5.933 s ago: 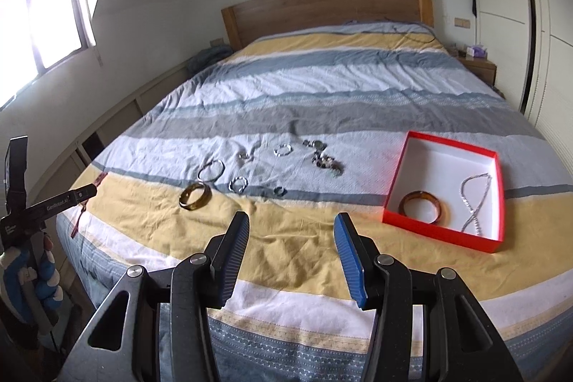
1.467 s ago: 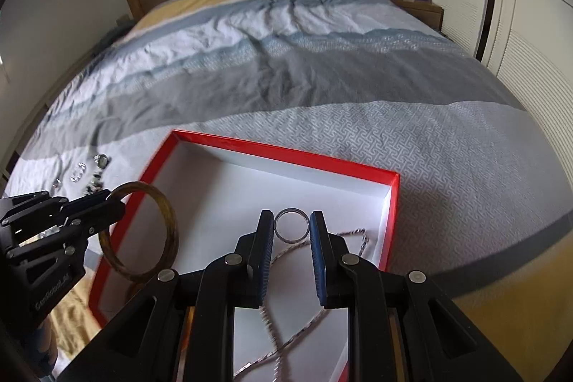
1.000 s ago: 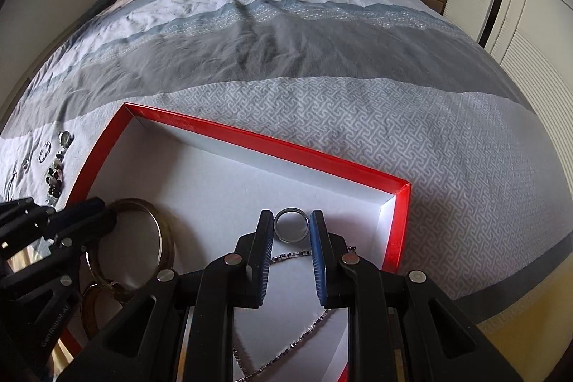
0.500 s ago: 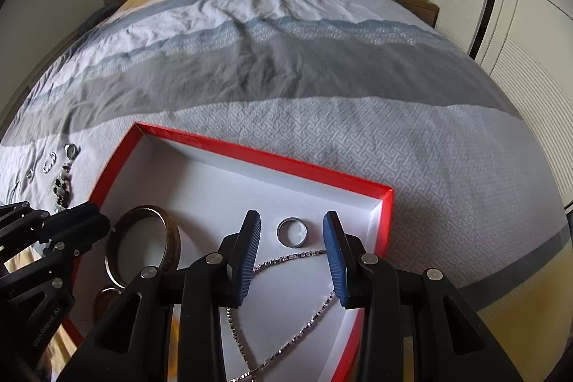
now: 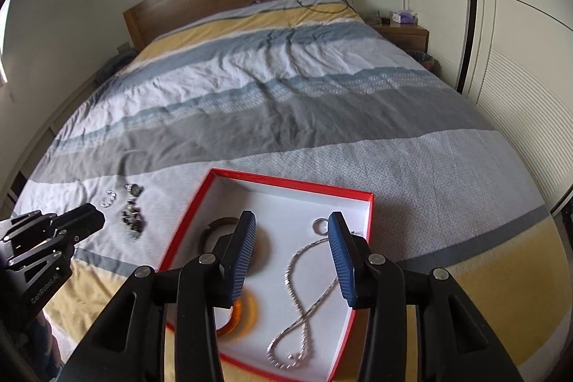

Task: Organize jewelry
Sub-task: 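Withdraw both open tools from the red box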

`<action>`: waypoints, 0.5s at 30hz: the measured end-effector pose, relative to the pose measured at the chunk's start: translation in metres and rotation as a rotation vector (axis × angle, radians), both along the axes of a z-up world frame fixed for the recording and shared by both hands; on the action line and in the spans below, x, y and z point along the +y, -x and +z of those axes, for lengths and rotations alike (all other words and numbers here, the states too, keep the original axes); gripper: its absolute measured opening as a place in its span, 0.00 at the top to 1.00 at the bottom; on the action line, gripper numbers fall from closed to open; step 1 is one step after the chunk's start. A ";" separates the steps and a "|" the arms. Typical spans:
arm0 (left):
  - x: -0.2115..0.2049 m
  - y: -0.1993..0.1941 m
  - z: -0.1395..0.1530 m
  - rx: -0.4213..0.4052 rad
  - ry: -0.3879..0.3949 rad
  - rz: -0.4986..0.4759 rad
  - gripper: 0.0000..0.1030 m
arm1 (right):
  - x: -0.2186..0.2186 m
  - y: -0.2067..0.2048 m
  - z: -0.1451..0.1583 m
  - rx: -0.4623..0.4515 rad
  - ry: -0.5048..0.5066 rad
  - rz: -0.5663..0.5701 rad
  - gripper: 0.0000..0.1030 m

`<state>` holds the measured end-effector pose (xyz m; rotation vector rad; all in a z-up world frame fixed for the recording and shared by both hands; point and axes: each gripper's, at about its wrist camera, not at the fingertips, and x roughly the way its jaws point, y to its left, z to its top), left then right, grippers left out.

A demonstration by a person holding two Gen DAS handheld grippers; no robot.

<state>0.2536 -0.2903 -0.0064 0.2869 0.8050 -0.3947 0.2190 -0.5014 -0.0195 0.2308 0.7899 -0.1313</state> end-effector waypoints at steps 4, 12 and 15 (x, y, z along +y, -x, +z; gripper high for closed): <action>0.037 0.017 0.016 -0.014 0.019 0.056 0.90 | 0.011 0.023 0.016 -0.031 -0.017 0.003 0.54; 0.147 0.057 0.049 -0.055 0.049 0.240 0.89 | 0.038 0.074 0.045 -0.088 -0.034 0.034 0.54; 0.189 0.076 0.063 -0.085 0.058 0.317 0.83 | 0.046 0.091 0.054 -0.109 -0.052 0.043 0.53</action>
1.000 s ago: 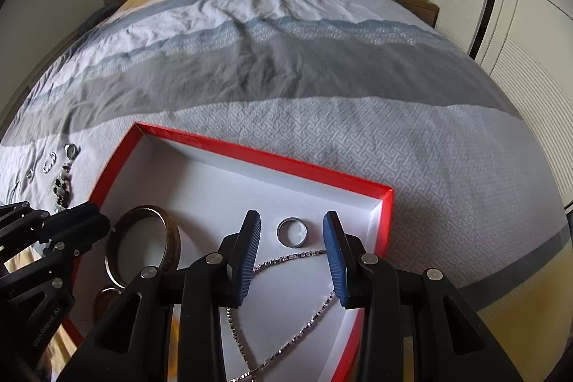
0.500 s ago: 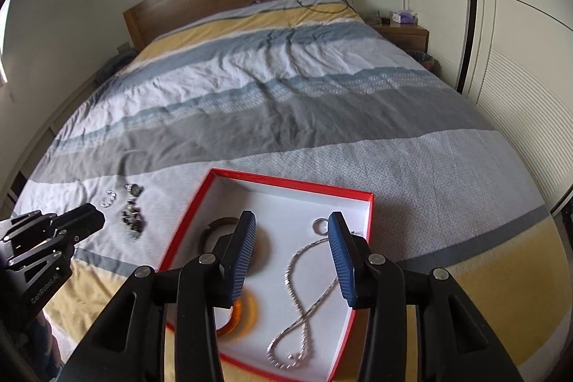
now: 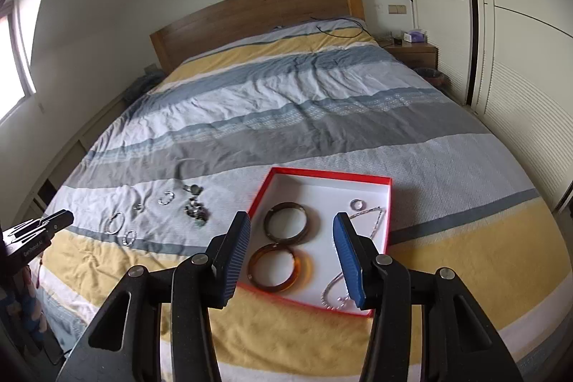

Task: Organize jewelry
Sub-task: 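Withdraw both open tools from the red box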

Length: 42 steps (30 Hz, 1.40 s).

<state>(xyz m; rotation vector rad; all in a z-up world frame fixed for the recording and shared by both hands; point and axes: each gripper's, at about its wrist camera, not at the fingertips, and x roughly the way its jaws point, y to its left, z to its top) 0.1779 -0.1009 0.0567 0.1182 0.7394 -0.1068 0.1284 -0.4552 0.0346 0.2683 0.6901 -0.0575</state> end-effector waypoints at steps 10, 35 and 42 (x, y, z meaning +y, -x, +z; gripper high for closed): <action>0.117 0.063 0.033 -0.078 0.048 0.224 0.79 | 0.041 0.047 0.026 -0.045 0.003 0.077 0.53; 0.200 0.168 0.081 -0.214 0.183 0.287 0.64 | 0.119 0.132 0.094 -0.211 0.021 0.141 0.47; 0.224 0.181 0.076 -0.217 0.224 0.310 0.62 | 0.146 0.137 0.097 -0.217 0.037 0.179 0.46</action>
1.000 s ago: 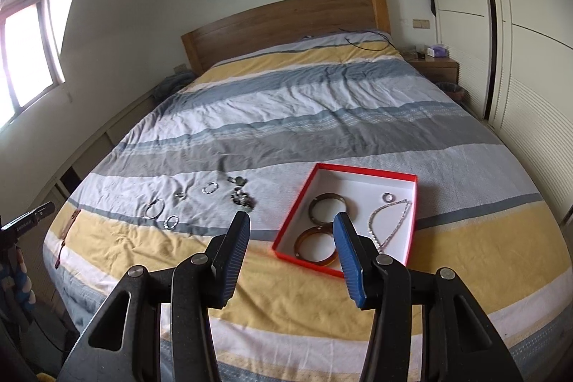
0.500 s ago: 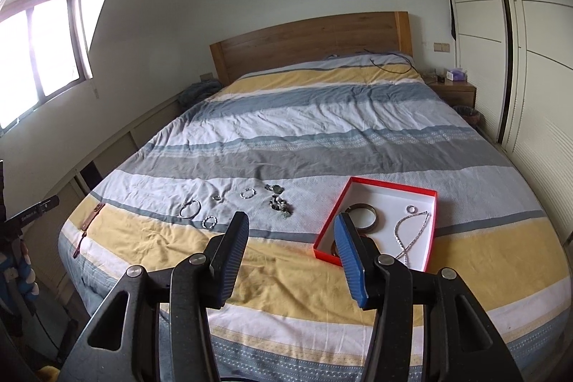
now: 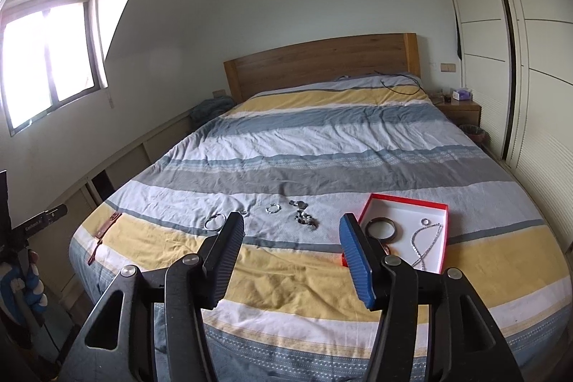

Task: Organize jewelry
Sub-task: 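Withdraw both open tools from the red box, then lower the left tool onto a small silver ring while the right tool approaches the silver watch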

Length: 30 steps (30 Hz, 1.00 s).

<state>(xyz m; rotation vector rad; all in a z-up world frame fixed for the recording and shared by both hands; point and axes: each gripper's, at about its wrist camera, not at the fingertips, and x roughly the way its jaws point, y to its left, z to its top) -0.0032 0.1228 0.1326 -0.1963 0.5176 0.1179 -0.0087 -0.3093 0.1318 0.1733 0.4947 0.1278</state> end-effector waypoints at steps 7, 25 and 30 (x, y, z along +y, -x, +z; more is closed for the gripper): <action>0.005 0.006 -0.004 -0.003 -0.004 0.008 0.62 | 0.013 0.000 0.003 0.002 0.013 0.013 0.46; 0.021 -0.030 -0.052 0.136 -0.025 0.053 0.62 | 0.026 -0.048 -0.039 0.105 -0.006 0.058 0.46; 0.016 -0.055 -0.076 0.207 -0.037 0.045 0.62 | 0.025 -0.071 -0.065 0.168 -0.023 0.061 0.46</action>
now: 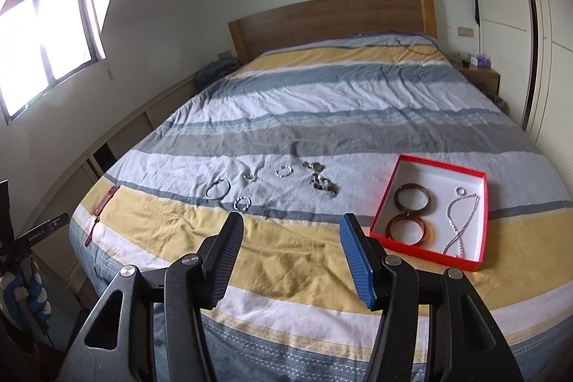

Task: Organize jewelry
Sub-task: 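Lower the left tool onto a small silver ring while the right tool approaches the silver watch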

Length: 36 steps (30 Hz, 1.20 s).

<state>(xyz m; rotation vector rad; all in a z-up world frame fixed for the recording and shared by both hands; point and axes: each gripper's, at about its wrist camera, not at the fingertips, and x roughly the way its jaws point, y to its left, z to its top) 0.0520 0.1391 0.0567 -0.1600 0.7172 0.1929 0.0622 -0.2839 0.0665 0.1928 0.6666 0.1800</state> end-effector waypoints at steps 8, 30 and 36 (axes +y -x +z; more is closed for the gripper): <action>-0.019 -0.050 -0.036 0.090 -0.009 -0.053 0.62 | -0.004 -0.043 -0.034 0.085 0.003 -0.001 0.46; -0.143 -0.281 -0.115 0.172 0.019 -0.504 0.62 | 0.011 -0.238 -0.105 0.194 0.081 0.105 0.46; -0.158 -0.328 -0.154 0.221 -0.005 -0.545 0.62 | 0.021 -0.293 -0.137 0.232 0.090 0.144 0.46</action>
